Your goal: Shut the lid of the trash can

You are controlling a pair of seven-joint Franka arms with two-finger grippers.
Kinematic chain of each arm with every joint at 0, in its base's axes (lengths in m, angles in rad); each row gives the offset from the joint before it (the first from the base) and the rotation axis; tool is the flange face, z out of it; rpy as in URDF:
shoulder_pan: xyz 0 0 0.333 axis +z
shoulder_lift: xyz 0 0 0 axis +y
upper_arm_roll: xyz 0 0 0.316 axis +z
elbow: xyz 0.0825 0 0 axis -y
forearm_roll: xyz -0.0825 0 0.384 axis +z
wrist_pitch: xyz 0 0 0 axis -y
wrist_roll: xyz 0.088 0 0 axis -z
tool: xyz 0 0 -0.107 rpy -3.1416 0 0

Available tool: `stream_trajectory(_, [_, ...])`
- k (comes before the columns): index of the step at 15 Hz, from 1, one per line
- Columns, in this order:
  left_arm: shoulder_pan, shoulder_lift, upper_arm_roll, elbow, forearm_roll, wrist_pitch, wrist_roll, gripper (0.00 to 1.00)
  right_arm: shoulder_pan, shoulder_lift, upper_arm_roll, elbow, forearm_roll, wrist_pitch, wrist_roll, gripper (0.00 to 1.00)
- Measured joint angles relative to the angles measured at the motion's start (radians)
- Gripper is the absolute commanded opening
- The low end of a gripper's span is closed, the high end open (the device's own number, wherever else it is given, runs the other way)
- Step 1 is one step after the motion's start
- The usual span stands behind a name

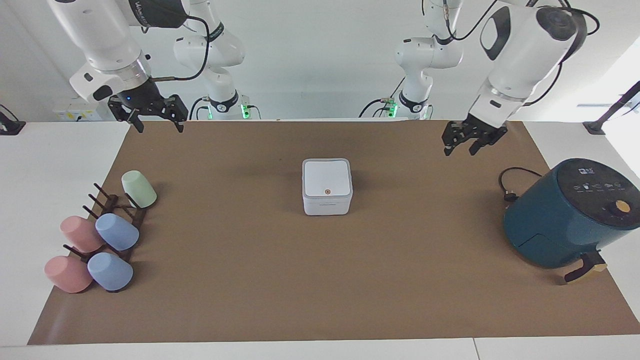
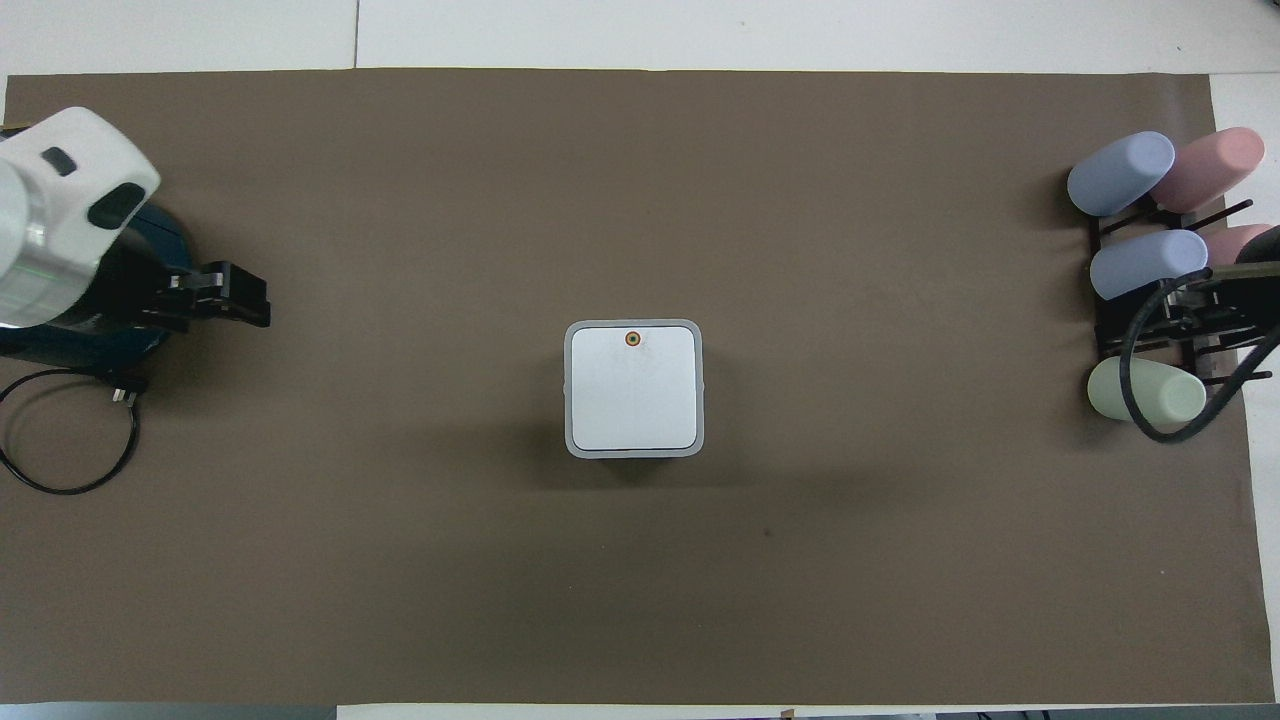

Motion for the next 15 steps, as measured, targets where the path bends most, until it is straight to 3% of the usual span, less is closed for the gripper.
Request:
stream_trajectory(3, [0.066, -0.023, 0.001, -0.001, 0.000, -0.051, 0.085, 1.00, 0.000, 0.000, 0.000, 0.000, 0.000, 0.000, 0.000, 1.00])
stream_trajectory(9, [0.045, -0.027, -0.020, 0.005, 0.094, -0.062, 0.091, 1.00, 0.000, 0.000, 0.000, 0.000, 0.000, 0.000, 0.000, 1.00])
stream_trajectory(15, [0.019, -0.028, -0.026, 0.025, 0.090, -0.070, 0.078, 1.00, 0.000, 0.000, 0.000, 0.000, 0.000, 0.000, 0.000, 1.00])
